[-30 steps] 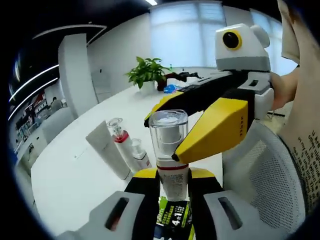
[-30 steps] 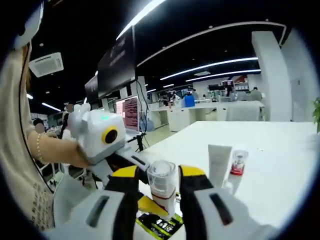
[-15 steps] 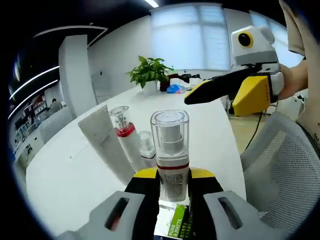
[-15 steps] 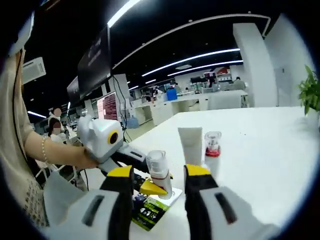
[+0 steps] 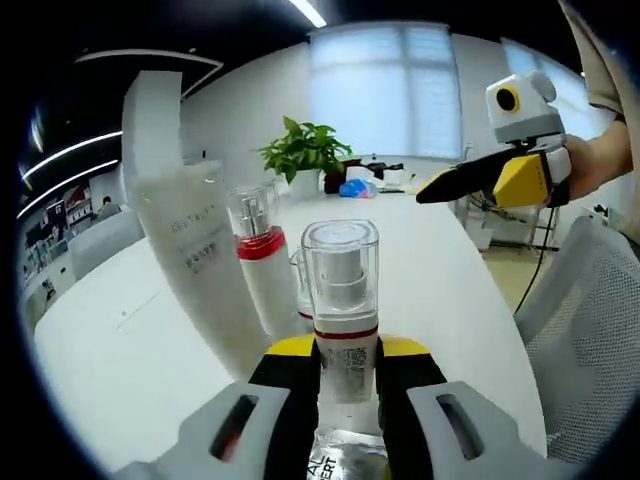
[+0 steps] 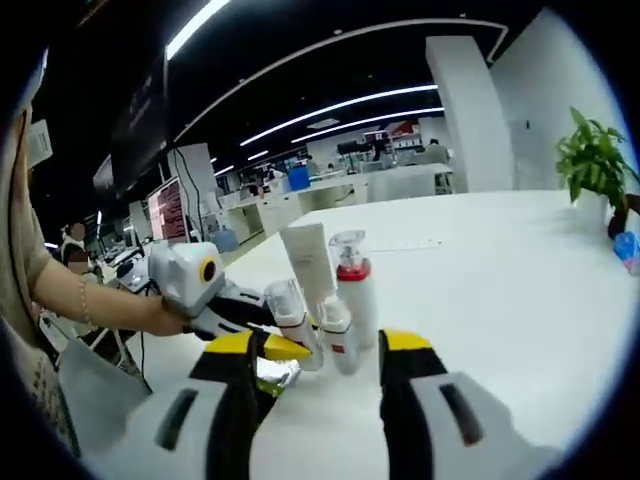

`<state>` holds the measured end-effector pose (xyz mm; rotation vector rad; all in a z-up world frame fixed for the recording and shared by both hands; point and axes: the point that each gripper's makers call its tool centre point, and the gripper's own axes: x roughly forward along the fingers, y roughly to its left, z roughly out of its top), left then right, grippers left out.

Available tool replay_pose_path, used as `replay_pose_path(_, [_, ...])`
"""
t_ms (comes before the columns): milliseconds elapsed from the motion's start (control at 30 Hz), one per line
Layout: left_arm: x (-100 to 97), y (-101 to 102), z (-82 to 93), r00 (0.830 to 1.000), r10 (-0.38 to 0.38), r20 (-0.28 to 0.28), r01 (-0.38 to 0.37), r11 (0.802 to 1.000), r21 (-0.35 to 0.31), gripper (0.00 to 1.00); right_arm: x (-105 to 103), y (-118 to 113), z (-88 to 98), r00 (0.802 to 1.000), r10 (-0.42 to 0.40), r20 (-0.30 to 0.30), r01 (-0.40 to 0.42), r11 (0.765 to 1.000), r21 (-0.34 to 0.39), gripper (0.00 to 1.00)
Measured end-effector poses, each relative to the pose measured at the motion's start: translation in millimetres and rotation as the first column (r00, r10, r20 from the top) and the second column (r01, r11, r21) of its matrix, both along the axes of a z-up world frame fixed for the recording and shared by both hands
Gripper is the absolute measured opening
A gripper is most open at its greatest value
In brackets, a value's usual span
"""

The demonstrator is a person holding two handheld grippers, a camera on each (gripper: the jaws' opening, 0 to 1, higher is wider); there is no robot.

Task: Arrange the skincare products in the storage area until every visible bottle or jar stands upright without overlapping.

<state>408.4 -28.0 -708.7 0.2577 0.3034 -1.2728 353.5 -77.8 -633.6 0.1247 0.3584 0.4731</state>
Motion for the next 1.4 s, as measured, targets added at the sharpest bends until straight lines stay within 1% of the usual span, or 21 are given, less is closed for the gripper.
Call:
replay_pose_path(67, [0.4, -2.4, -2.6, 1.000, -0.003, 0.000, 0.003, 1.000, -0.009, 0.17, -0.4, -1.7, -2.0, 1.000, -0.002, -0.005, 0.002, 1.000, -0.005, 0.49])
replay_pose_path(133, [0.2, -3.3, -7.3, 1.000, -0.013, -0.004, 0.013, 1.000, -0.003, 0.17, -0.5, -3.8, -4.0, 1.000, -0.005, -0.010, 0.005, 1.000, -0.009, 0.49])
replay_pose_path(233, [-2.1, -0.8, -15.3, 0.999, -0.034, -0.011, 0.034, 0.999, 0.023, 0.17, 0.1, -7.3, -6.7, 1.000, -0.015, -0.016, 0.014, 1.000, -0.010, 0.49])
replay_pose_path(367, [-0.9, 5.7, -22.6, 0.998, -0.047, -0.028, 0.048, 0.998, 0.034, 0.17, 1.0, -9.3, -9.0, 1.000, -0.023, -0.020, 0.023, 1.000, -0.011, 0.49])
replay_pose_path(400, [-0.3, 5.6, -21.5, 0.998, -0.045, -0.040, 0.046, 0.999, 0.020, 0.17, 1.1, -9.4, -9.6, 0.999, -0.023, -0.021, 0.023, 1.000, -0.011, 0.49])
replay_pose_path(500, [3.5, 6.6, -21.3, 0.999, -0.045, -0.027, 0.046, 0.998, 0.031, 0.17, 0.7, -8.3, -11.2, 0.999, -0.022, -0.024, 0.021, 1.000, -0.012, 0.49])
replay_pose_path(633, [6.1, 6.9, -22.4, 0.998, -0.058, -0.027, 0.059, 0.998, 0.029, 0.18, -0.5, -6.4, -12.2, 0.999, -0.020, -0.027, 0.019, 1.000, -0.013, 0.49])
replay_pose_path(733, [6.2, 7.6, -29.1, 0.996, -0.087, -0.020, 0.088, 0.993, 0.076, 0.18, -1.5, -6.7, -13.0, 0.999, -0.019, -0.030, 0.019, 1.000, -0.018, 0.49])
replay_pose_path(800, [7.0, 6.7, -31.6, 0.995, -0.096, -0.019, 0.097, 0.992, 0.085, 0.18, -1.9, -8.1, -13.3, 0.999, -0.023, -0.031, 0.023, 1.000, -0.017, 0.49])
replay_pose_path(1167, [20.6, 5.8, -35.9, 0.994, -0.105, -0.019, 0.107, 0.988, 0.109, 0.18, -2.9, -11.1, -14.4, 0.999, -0.031, -0.036, 0.030, 0.999, -0.020, 0.49])
replay_pose_path(1400, [21.5, 5.6, -39.1, 0.995, -0.100, -0.029, 0.103, 0.988, 0.116, 0.18, -1.9, -10.1, -13.7, 0.999, -0.029, -0.034, 0.028, 0.999, -0.018, 0.49])
